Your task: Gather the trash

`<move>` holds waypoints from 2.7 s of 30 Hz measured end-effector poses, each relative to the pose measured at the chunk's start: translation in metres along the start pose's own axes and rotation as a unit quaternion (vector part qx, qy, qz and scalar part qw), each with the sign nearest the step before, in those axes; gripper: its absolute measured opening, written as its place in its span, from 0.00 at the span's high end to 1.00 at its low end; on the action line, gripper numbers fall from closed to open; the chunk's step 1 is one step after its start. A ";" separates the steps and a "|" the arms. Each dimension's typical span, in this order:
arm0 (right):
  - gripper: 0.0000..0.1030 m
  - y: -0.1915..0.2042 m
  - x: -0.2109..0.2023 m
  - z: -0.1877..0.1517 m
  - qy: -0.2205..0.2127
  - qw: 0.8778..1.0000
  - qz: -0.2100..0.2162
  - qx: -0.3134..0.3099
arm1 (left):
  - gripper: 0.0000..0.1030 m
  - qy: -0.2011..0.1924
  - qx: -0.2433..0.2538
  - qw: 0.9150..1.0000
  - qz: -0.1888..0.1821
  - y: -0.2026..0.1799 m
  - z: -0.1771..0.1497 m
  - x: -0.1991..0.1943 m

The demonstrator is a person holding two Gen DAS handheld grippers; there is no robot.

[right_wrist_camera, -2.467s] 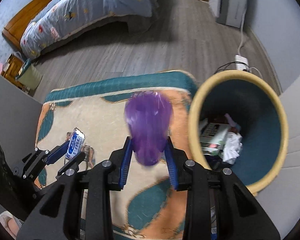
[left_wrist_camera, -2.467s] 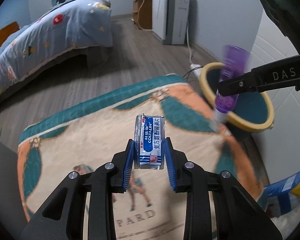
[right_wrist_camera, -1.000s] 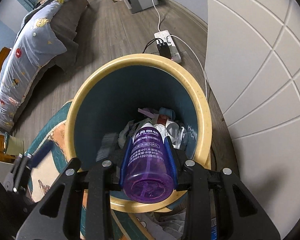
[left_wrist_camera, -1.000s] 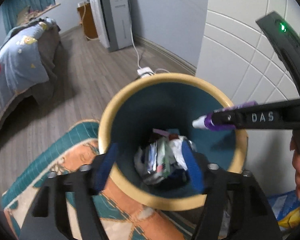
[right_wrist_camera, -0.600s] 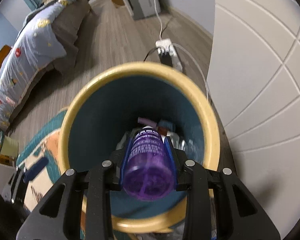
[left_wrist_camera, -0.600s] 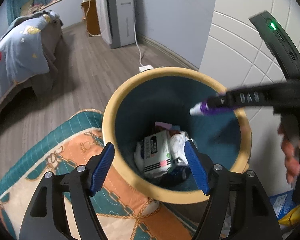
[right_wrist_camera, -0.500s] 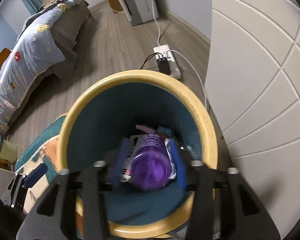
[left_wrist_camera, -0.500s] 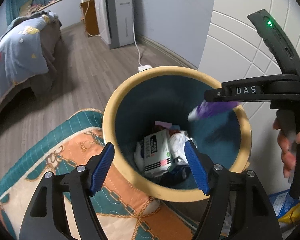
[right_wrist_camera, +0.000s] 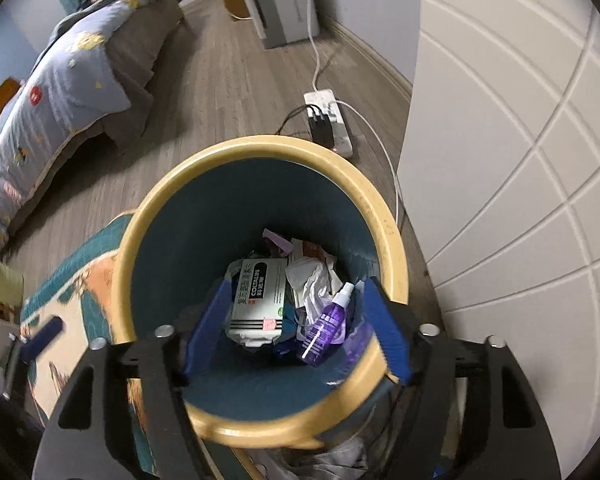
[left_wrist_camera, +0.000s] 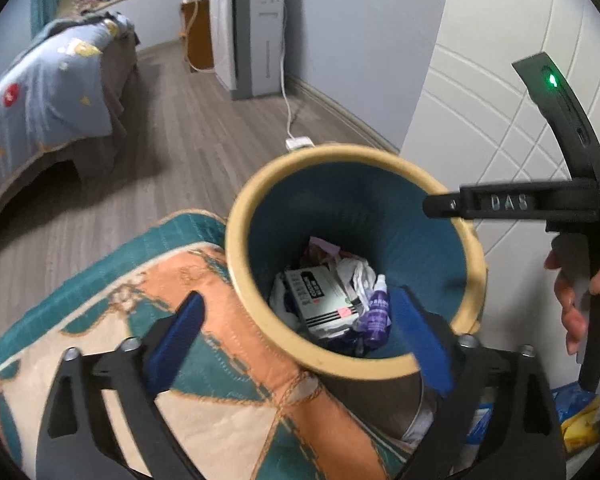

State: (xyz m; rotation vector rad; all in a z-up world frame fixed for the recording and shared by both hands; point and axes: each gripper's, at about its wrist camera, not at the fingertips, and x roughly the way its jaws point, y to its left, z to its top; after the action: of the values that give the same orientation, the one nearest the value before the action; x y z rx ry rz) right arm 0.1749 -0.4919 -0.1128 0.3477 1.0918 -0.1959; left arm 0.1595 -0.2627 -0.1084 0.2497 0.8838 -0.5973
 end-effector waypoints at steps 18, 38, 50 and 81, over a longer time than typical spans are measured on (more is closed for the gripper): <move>0.06 0.007 -0.142 -0.064 -0.084 0.996 -0.011 0.024 | 0.05 -0.023 -0.020 0.999 0.019 -0.018 -0.008 -0.145; 0.06 0.040 -0.188 -0.107 -0.168 0.982 -0.059 -0.063 | 0.05 -0.049 0.007 0.995 0.084 -0.011 -0.035 -0.166; 0.05 0.050 -0.213 -0.113 -0.238 0.964 -0.078 -0.092 | 0.05 -0.141 -0.006 0.988 0.055 -0.016 -0.029 -0.210; 0.06 0.057 -0.213 -0.114 -0.233 0.964 -0.083 -0.100 | 0.05 -0.141 0.000 0.988 0.055 -0.019 -0.032 -0.214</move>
State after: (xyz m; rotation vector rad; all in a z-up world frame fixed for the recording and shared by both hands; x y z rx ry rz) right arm 0.0026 -0.3994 0.0400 0.0211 0.6657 -0.2972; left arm 0.0235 -0.1818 0.0410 0.2070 0.5923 -0.5156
